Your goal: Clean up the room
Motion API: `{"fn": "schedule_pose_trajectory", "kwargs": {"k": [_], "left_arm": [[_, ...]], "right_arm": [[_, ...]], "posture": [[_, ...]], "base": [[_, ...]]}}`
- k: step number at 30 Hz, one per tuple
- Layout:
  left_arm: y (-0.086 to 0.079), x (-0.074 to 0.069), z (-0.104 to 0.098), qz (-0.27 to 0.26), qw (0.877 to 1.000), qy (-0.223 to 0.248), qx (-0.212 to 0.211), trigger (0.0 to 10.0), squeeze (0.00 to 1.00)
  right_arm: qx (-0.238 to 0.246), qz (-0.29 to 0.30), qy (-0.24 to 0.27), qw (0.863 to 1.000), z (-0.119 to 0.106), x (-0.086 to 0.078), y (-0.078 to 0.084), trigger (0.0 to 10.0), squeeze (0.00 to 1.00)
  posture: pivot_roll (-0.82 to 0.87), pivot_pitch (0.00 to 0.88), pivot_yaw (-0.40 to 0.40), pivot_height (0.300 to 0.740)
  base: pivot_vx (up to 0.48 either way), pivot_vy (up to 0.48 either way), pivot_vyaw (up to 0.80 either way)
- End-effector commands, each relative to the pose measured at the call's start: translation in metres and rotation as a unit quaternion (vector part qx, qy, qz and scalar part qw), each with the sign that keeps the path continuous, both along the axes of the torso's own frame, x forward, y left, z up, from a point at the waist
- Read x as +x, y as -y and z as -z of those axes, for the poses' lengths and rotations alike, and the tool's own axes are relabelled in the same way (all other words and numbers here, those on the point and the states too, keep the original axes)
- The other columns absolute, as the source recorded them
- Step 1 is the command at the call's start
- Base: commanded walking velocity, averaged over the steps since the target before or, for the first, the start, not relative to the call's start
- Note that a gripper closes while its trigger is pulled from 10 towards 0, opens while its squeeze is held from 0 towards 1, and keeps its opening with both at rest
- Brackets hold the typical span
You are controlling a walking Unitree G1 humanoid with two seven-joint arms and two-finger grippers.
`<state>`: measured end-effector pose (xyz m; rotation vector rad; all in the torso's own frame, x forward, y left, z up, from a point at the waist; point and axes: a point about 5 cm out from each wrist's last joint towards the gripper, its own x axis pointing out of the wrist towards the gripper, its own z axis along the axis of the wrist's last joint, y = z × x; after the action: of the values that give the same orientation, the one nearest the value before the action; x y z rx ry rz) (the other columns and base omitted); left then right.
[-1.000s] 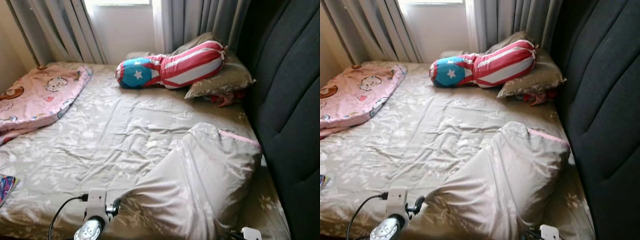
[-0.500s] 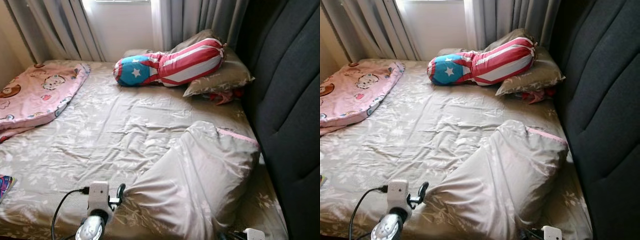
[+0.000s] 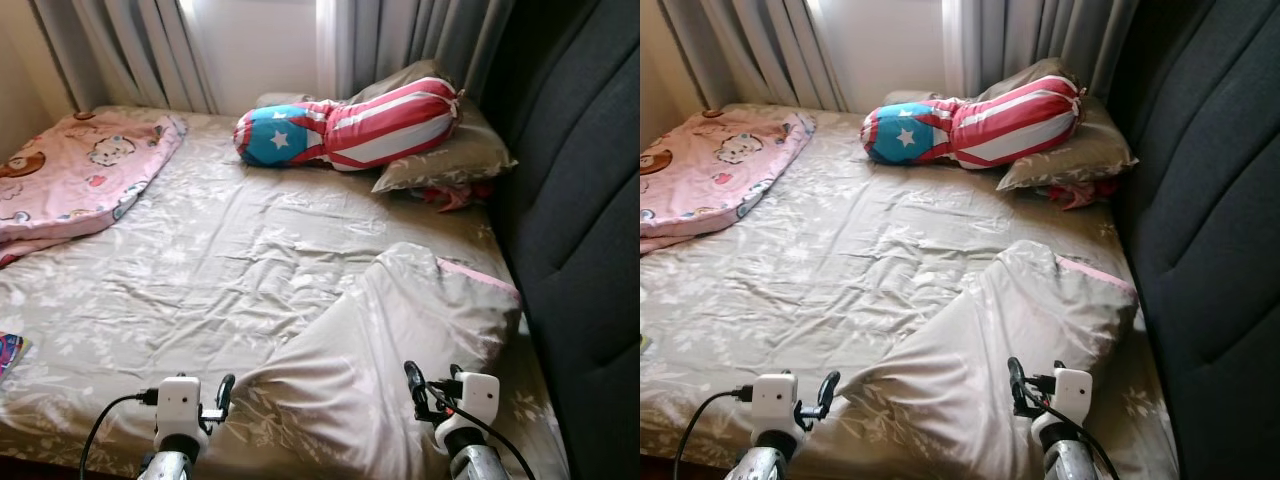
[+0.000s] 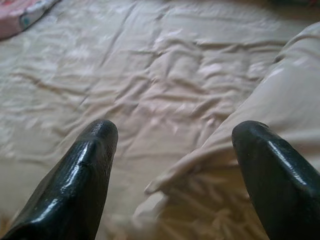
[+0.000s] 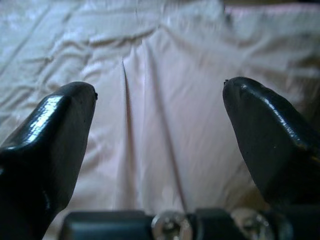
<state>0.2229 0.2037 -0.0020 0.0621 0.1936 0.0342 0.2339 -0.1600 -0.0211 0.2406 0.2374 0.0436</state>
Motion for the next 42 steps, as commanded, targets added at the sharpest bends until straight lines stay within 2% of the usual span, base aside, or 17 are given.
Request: {"fn": "schedule_pose_trajectory", "kwargs": {"k": [1,4,6,10,20,23,27,42], "left_arm": [[0.002,0.002,-0.003,0.001,1.0,0.001,0.001,10.0,0.0],[0.002,0.002,-0.004,-0.001,1.0,0.001,0.001,10.0,0.0],[0.001,0.002,-0.004,-0.007,1.0,0.001,0.001,10.0,0.0],[0.001,0.002,-0.005,-0.006,1.0,-0.001,0.001,10.0,0.0],[0.003,0.01,-0.009,0.001,1.0,-0.001,0.003,10.0,0.0],[0.003,0.009,-0.01,0.003,1.0,-0.002,0.003,10.0,0.0],[0.003,0.009,-0.009,0.003,1.0,-0.004,0.003,10.0,0.0],[0.006,0.013,-0.014,0.008,1.0,-0.003,-0.004,10.0,0.0]], "right_arm": [[-0.003,0.003,0.02,1.0,-0.009,0.008,0.001,10.0,0.0],[-0.002,0.003,0.019,1.0,-0.01,0.008,0.0,10.0,0.0],[-0.004,0.002,-0.006,1.0,-0.006,0.007,-0.004,10.0,0.0],[-0.004,-0.001,-0.016,1.0,-0.003,0.005,-0.011,10.0,0.0],[-0.007,0.002,-0.04,0.999,0.003,0.004,-0.012,10.0,0.0],[-0.01,-0.007,-0.065,0.998,0.008,0.003,-0.013,10.0,0.0],[-0.019,-0.009,-0.069,0.997,0.009,0.002,-0.012,10.0,0.0],[-0.013,-0.021,-0.083,0.996,0.011,0.008,-0.014,10.0,0.0]], "posture": [[-0.01,0.0,-0.068,0.71],[0.0,0.0,-0.069,0.71],[-0.01,0.0,-0.068,0.71],[0.0,0.0,-0.058,0.68],[-0.01,0.0,-0.05,0.68],[-0.01,0.0,-0.049,0.675],[0.0,0.0,-0.052,0.65],[0.01,0.0,-0.055,0.65]], "base": [[0.0,0.0,0.0],[0.0,0.0,0.0],[0.0,0.0,0.0],[0.0,0.0,0.0],[0.0,0.0,0.0],[0.0,0.0,0.0],[0.0,0.0,0.0],[0.0,0.0,0.0]]}}
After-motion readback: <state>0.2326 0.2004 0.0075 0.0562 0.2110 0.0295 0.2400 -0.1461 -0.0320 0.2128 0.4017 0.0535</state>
